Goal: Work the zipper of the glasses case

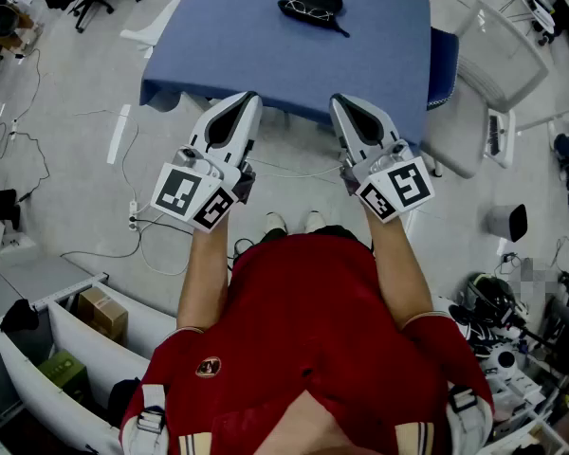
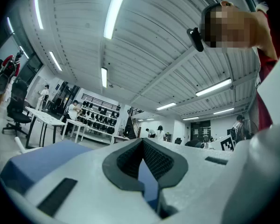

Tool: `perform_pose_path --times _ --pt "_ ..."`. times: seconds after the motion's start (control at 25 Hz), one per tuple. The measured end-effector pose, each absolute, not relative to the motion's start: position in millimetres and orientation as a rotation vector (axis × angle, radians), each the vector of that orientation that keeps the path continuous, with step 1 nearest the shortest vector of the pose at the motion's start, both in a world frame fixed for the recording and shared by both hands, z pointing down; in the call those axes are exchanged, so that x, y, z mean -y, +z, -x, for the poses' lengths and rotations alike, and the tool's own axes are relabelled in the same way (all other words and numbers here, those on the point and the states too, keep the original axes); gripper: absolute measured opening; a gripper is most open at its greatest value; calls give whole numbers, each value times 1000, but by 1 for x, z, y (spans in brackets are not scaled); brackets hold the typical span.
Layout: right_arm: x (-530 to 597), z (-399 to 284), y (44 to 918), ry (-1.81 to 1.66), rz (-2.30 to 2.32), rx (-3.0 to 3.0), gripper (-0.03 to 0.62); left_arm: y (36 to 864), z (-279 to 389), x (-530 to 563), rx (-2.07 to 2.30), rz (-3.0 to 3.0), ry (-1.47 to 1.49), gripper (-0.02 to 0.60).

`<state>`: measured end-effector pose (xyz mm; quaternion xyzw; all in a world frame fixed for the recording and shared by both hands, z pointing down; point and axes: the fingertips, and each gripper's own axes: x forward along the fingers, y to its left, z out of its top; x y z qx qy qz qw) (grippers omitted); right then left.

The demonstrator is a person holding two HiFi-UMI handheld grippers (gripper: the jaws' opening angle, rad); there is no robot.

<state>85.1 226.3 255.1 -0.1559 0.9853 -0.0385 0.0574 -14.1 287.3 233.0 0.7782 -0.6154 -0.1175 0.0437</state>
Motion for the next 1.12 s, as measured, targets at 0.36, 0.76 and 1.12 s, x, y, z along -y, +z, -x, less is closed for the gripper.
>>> perform_pose_path --times 0.36,0.76,1.12 --pt "-233 -74 252 -122 495 -2948 -6 238 34 -295 1856 -2396 -390 8" --pt "-248 -67 257 -125 623 -2923 -6 245 57 -315 1797 -2420 -446 8" --pt "-248 -71 255 -116 701 -2922 -6 254 71 -320 1770 -2395 -475 8"
